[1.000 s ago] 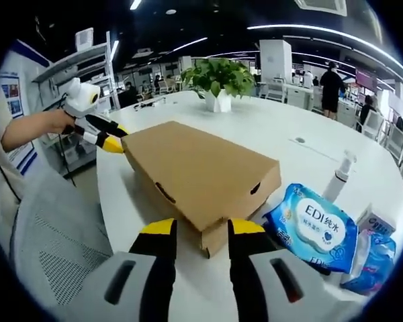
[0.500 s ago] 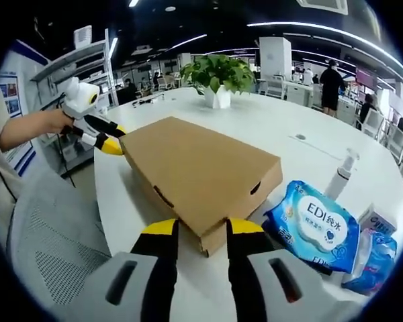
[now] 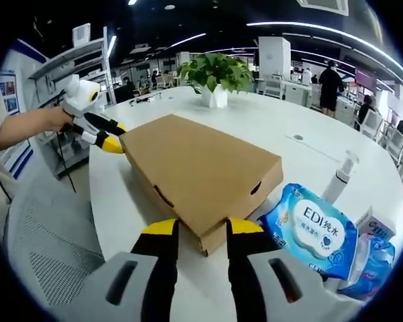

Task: Operate the shoe box by opening the lid, removing the specified soft item, and placing it in the target area until the item is outside and the box remains undamaged.

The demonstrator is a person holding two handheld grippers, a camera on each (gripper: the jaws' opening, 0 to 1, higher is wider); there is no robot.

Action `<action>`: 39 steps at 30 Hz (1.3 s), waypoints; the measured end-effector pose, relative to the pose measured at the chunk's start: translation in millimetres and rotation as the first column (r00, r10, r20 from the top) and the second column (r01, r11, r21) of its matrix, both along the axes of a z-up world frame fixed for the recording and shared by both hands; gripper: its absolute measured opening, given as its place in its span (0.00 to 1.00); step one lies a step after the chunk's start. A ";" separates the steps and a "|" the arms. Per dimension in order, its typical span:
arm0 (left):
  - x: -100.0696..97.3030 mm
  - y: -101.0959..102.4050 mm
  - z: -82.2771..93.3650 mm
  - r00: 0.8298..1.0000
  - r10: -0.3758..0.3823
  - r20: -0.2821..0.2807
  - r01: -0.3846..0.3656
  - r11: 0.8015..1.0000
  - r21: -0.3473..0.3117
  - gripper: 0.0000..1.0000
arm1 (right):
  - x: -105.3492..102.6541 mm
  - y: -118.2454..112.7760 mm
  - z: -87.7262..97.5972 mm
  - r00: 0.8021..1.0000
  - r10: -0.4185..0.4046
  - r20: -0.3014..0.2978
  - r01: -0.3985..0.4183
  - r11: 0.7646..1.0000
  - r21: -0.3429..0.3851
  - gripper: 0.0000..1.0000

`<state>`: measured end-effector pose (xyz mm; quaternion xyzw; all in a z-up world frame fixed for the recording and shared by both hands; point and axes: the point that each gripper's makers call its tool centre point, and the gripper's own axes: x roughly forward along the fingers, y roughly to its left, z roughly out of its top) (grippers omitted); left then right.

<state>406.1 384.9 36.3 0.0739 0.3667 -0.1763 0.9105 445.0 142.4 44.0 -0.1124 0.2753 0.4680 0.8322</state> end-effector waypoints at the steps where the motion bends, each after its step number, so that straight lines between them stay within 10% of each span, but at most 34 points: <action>1: 1.2 0.1 -0.1 1.000 -0.001 0.000 0.001 1.000 0.000 0.38 | 1.5 0.2 0.0 1.000 -0.002 -0.001 0.002 1.000 0.000 0.25; 39: 79.7 6.6 -0.8 1.000 -0.017 0.005 0.017 1.000 -0.001 0.39 | 75.4 6.0 -5.2 0.999 -0.038 -0.011 0.037 0.999 -0.016 0.25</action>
